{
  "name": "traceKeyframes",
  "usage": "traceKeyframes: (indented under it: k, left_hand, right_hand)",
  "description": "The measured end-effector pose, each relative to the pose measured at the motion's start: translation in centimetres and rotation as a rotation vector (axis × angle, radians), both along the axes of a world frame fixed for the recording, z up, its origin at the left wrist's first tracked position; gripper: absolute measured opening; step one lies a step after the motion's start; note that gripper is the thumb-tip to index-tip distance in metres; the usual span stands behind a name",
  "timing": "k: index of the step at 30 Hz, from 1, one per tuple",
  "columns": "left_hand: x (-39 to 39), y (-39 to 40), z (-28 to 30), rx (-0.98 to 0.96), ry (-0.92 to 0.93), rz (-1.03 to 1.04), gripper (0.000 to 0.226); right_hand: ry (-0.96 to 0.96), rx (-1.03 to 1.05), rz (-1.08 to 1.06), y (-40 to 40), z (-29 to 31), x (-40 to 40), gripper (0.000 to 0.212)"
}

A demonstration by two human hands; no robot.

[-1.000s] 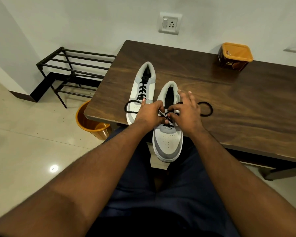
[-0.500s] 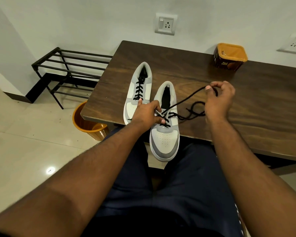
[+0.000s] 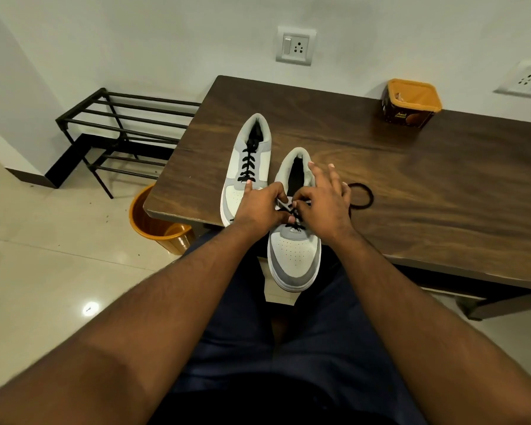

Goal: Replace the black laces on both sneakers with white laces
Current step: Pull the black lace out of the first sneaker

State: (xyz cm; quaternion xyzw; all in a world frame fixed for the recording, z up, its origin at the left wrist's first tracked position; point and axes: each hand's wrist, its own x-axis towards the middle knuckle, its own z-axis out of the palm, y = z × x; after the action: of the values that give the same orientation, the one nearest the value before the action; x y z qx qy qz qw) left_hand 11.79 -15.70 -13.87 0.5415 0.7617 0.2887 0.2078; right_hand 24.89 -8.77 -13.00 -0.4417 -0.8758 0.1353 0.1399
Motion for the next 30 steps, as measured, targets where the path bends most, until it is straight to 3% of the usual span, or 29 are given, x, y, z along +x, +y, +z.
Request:
traceKeyframes:
  k: [14, 18, 21, 25, 28, 30]
  left_hand:
    - [0.6, -0.9, 1.5, -0.013, -0.068, 0.051, 0.042]
    - [0.8, -1.1, 1.9, -0.028, -0.065, 0.043, 0.042]
    - [0.7, -0.7, 1.8, -0.057, -0.031, 0.031, 0.040]
    - [0.8, 0.1, 2.1, -0.101, -0.026, 0.036, 0.027]
    - [1.0, 1.0, 2.6, -0.094, 0.008, 0.062, 0.013]
    - [1.3, 1.7, 2.9, -0.139, 0.098, 0.044, 0.015]
  right_hand:
    - [0.821, 0.064, -0.572, 5.6, 2.8, 3.8, 0.009]
    - [0.811, -0.060, -0.696, 6.2, 2.0, 4.8, 0.009]
    - [0.666, -0.161, -0.748, 5.2, 0.4, 5.4, 0.012]
    - [0.428, -0.093, -0.568, 2.2, -1.2, 4.8, 0.020]
    - [0.391, -0.076, -0.381, -0.3, -2.1, 3.4, 0.022]
    - [0.406, -0.102, -0.309, -1.7, -2.7, 2.5, 0.028]
